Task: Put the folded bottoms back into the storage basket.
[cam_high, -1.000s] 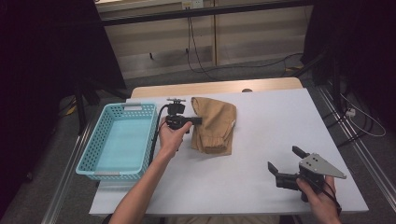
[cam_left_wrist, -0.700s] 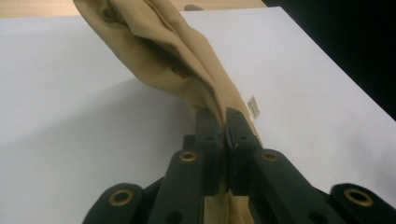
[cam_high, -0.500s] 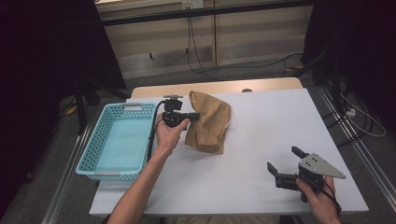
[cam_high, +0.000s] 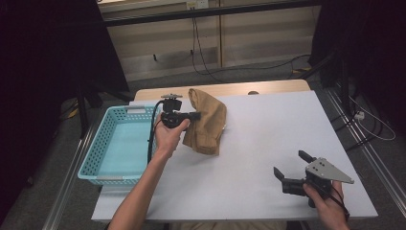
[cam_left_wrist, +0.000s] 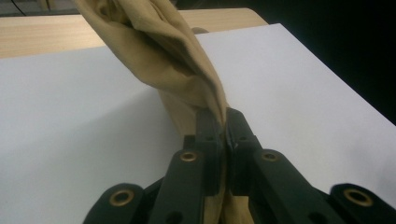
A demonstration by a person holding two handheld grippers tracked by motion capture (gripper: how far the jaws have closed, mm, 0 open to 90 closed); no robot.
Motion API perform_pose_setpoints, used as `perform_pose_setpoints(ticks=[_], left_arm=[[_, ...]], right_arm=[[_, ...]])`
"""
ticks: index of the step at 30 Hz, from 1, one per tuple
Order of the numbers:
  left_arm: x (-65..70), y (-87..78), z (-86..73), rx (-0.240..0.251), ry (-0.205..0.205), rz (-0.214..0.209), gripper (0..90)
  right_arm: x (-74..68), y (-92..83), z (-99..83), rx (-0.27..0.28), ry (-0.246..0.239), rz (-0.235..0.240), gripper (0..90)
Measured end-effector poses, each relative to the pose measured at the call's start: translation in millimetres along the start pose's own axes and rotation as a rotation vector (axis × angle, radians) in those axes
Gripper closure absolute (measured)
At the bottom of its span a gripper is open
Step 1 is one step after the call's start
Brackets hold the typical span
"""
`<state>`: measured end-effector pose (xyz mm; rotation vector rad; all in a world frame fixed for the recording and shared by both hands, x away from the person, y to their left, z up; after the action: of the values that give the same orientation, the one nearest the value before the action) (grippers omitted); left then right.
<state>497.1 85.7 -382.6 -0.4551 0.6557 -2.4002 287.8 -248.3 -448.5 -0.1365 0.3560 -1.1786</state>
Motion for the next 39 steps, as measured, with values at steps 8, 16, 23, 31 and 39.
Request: perform_pose_setpoints(ticks=[8, 16, 23, 31, 39], left_arm=[[2.0, -7.8, 5.3, 0.011, 0.026, 0.002, 86.3], [3.8, -17.4, 11.2, 0.038, 0.044, 0.006, 86.3], [4.7, -24.4, 15.3, 0.046, 0.058, 0.002, 86.3], [8.4, -31.7, 19.6, 0.038, 0.074, 0.000, 86.3], [9.4, -42.5, 24.7, 0.057, 0.075, 0.002, 86.4]], right_arm=[[0.0, 0.0, 0.0, 0.000, 0.001, 0.000, 0.8], [0.1, 0.0, 0.0, 0.000, 0.000, 0.000, 0.8], [0.2, 0.0, 0.1, 0.001, 0.002, -0.001, 0.8], [-0.2, 0.0, -0.1, -0.001, 0.002, 0.001, 0.8], [-0.2, 0.3, -0.2, -0.002, 0.003, 0.001, 0.8]])
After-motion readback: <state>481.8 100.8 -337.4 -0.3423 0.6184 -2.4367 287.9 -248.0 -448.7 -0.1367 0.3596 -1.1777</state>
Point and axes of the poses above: each handheld gripper's, and its own axes: y roughly forward along the jaws, z roughly out of its top, x roughly to its right, the point moved 4 cm from there along y, roughly forward along the jaws, and after that the axes turned 13 degrees about y, right-handed, at the moved point
